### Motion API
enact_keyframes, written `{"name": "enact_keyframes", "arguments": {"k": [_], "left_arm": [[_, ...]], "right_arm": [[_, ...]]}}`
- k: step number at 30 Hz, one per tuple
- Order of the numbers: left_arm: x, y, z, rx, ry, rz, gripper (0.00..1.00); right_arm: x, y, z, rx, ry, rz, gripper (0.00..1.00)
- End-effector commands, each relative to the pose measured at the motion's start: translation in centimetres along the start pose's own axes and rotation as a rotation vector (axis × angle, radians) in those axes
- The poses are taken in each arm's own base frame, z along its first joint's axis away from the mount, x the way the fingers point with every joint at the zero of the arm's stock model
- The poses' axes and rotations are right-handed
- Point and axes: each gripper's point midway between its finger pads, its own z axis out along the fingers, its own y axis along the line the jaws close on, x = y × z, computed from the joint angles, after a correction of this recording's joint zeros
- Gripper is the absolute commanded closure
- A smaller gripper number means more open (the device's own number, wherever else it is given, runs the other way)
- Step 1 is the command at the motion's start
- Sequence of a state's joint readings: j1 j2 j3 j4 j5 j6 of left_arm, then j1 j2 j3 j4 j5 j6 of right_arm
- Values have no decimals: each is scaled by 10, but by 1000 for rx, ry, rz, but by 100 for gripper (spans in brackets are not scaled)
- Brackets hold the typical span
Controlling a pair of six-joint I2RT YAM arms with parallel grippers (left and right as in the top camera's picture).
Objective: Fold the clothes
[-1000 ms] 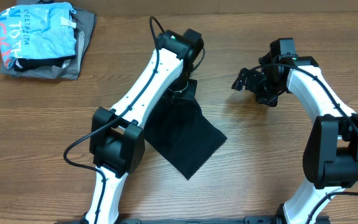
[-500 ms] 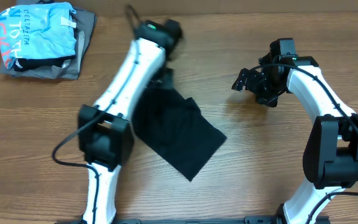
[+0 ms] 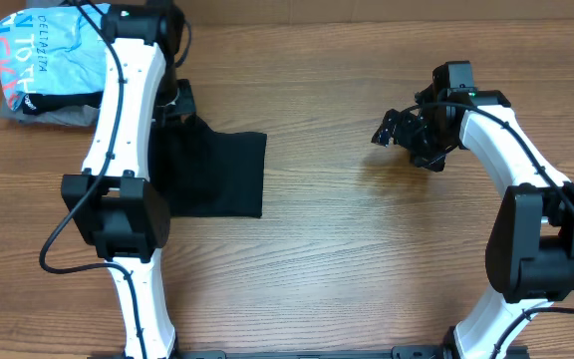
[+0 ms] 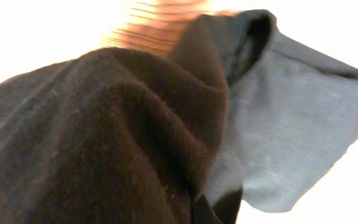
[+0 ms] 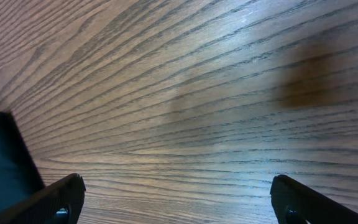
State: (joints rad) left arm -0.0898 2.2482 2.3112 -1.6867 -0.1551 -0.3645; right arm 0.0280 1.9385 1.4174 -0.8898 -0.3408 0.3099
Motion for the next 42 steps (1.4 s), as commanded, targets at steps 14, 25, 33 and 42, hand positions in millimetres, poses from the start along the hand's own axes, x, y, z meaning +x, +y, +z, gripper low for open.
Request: {"name": "enact_keyframes", "arguments": {"k": [14, 25, 33, 42], "left_arm": [[46, -119, 13, 94, 14, 233, 74], [76, -170, 30, 362, 138, 378, 50], [53, -154, 16, 311, 41, 415, 47], [21, -88, 2, 75, -35, 269, 37]], "right_arm": [[4, 2, 0, -1, 11, -2, 1], [3, 2, 0, -3, 6, -4, 1], [3, 2, -1, -3, 5, -3, 1], [3, 2, 0, -3, 5, -4, 0]]}}
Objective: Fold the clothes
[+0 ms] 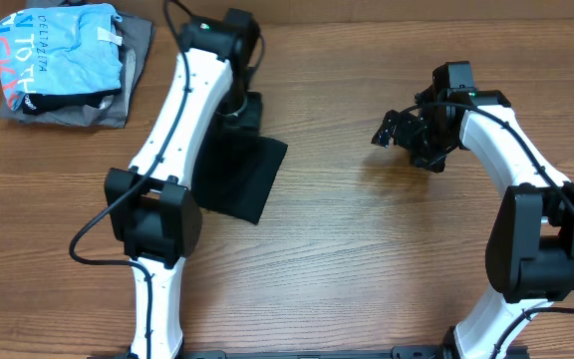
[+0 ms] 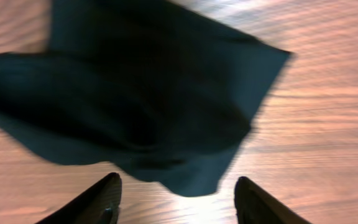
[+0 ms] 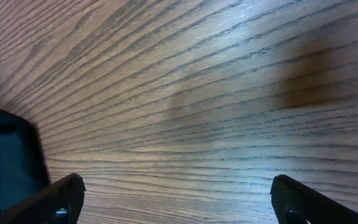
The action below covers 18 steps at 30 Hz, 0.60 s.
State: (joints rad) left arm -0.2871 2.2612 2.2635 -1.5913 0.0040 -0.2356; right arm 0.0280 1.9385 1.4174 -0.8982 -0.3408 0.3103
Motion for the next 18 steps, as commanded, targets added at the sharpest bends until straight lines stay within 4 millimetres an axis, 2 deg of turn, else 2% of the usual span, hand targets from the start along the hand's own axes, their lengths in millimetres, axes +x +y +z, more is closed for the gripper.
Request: {"name": "enact_keyframes", "arguments": {"k": [1, 5, 13, 18], "left_arm": [[-4, 23, -1, -91, -16, -54, 37], [1, 21, 9, -76, 16, -59, 37], [-1, -8, 31, 66, 38, -24, 39], [-3, -10, 39, 79, 34, -23, 43]], "right_arm": [[1, 3, 0, -6, -2, -7, 0], [2, 3, 0, -5, 0, -6, 0], [1, 3, 0, -5, -1, -7, 0], [2, 3, 0, -5, -1, -7, 0]]}}
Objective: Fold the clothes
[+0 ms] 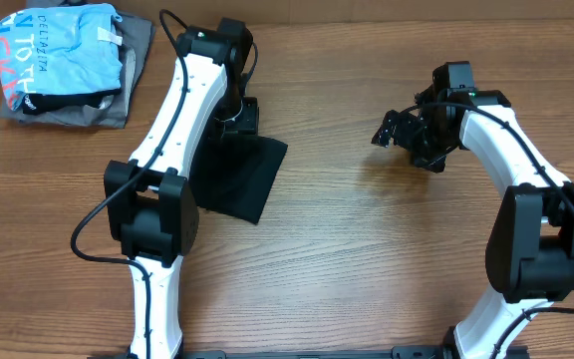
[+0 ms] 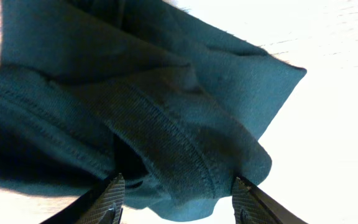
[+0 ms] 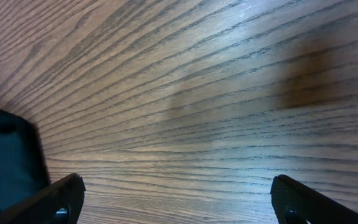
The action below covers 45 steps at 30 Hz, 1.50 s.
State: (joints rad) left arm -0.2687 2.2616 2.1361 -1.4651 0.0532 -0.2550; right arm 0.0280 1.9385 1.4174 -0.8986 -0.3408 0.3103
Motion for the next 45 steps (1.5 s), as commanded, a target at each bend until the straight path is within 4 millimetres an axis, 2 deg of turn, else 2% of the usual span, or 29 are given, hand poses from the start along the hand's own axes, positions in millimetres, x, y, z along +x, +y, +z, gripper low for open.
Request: {"name": "enact_keyframes", "arguments": {"k": [1, 2, 6, 10, 12, 15, 23, 35, 38, 40, 42, 45], "left_arm": [[2, -10, 9, 41, 19, 24, 46], [1, -13, 10, 57, 15, 31, 48], [-4, -27, 8, 135, 0, 42, 67], [-3, -29, 8, 146, 5, 41, 69], [-2, -29, 8, 147, 10, 41, 74], [-5, -32, 7, 165, -3, 43, 96], [-28, -65, -1, 334, -90, 49, 96], [-29, -100, 2, 305, -141, 57, 94], [-24, -110, 8, 293, -137, 72, 91], [-19, -117, 17, 287, -114, 76, 85], [-12, -124, 31, 276, -78, 90, 83], [8, -137, 63, 269, 15, 121, 87]], "right_arm": [[1, 3, 0, -6, -1, -7, 0], [1, 3, 0, -6, -1, -7, 0], [1, 3, 0, -5, -1, -7, 0], [2, 3, 0, -5, 0, -6, 0], [2, 3, 0, -5, -1, -7, 0], [1, 3, 0, -6, -1, -7, 0], [2, 2, 0, -4, 2, -5, 1], [2, 3, 0, -5, -1, -7, 1], [2, 3, 0, -5, -1, -7, 1], [1, 3, 0, -5, -1, -6, 1], [1, 3, 0, -5, -1, -7, 1], [1, 3, 0, -5, -1, -6, 1]]}}
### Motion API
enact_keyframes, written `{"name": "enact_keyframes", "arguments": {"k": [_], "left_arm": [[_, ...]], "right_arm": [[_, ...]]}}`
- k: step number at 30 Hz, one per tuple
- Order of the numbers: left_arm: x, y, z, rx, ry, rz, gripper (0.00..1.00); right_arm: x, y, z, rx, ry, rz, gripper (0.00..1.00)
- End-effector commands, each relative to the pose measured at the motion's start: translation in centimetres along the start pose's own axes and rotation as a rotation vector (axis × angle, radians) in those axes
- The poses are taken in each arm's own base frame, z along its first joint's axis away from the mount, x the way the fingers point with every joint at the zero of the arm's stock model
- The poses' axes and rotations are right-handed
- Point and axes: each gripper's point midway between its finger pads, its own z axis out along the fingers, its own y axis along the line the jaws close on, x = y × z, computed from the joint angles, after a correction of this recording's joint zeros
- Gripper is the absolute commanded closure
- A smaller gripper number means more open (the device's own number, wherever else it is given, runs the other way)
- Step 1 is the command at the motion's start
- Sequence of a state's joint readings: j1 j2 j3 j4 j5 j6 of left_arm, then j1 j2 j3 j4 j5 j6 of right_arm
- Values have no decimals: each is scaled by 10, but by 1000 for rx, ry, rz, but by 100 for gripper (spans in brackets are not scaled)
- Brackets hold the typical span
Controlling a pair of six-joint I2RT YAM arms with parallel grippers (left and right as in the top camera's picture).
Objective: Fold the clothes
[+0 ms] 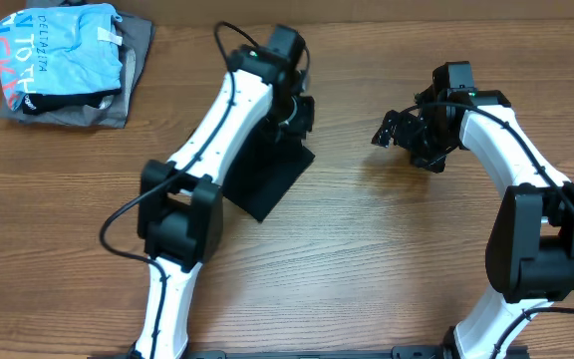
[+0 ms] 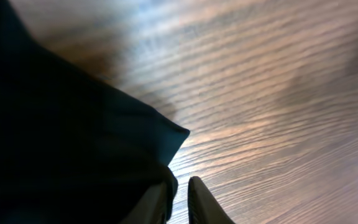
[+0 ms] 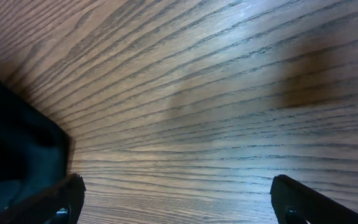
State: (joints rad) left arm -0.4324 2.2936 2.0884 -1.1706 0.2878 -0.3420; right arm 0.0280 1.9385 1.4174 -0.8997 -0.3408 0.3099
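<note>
A folded black garment (image 1: 272,178) lies on the table's middle, turned diagonal. My left gripper (image 2: 178,200) is shut on the garment's edge, with dark cloth (image 2: 67,149) filling the left of the left wrist view. In the overhead view the left gripper (image 1: 295,118) sits at the garment's upper right end. My right gripper (image 1: 395,130) hangs open over bare wood at the right, nothing between its fingers (image 3: 61,199). The garment's corner (image 3: 17,149) shows at the left of the right wrist view.
A stack of folded clothes (image 1: 63,62), light blue printed shirt on top over grey, sits at the back left corner. The wooden table (image 1: 387,259) spreads between and in front of the arms.
My left gripper, open over the black garment's edge before, is now shut on it and farther right. The garment has shifted right with it. The right arm has not moved.
The left gripper was down at the black garment near the left, cloth filling its view. Later it stood open above the garment, which had turned diagonal, then lower over a rolled edge. Now it grips that edge farther right. The right gripper stayed open throughout.
</note>
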Motion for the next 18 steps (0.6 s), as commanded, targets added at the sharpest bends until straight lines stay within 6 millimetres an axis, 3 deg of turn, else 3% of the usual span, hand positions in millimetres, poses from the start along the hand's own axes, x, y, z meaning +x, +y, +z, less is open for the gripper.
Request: {"name": "enact_keyframes", "arguments": {"k": [1, 4, 6, 9, 10, 11, 12, 15, 18], "left_arm": [[32, -6, 52, 0, 149, 11, 89], [48, -18, 70, 22, 209, 53, 89], [51, -23, 73, 23, 214, 87, 82], [45, -31, 66, 32, 184, 145, 62], [42, -33, 62, 31, 171, 159, 47], [35, -34, 53, 20, 146, 179, 30], [30, -33, 47, 9, 129, 191, 20], [13, -34, 18, -18, 71, 231, 12], [-9, -43, -25, 2, -15, 271, 2]], "right_arm": [[1, 3, 0, -6, -2, -6, 1], [1, 3, 0, -5, -3, -7, 1], [1, 2, 0, -3, -4, -7, 1], [1, 2, 0, -3, -4, -7, 1], [1, 2, 0, -3, -4, -7, 1], [1, 2, 0, -3, -4, -7, 1], [1, 2, 0, -3, -4, -7, 1], [1, 2, 0, -3, -4, -7, 1], [0, 3, -1, -4, -9, -8, 1]]}}
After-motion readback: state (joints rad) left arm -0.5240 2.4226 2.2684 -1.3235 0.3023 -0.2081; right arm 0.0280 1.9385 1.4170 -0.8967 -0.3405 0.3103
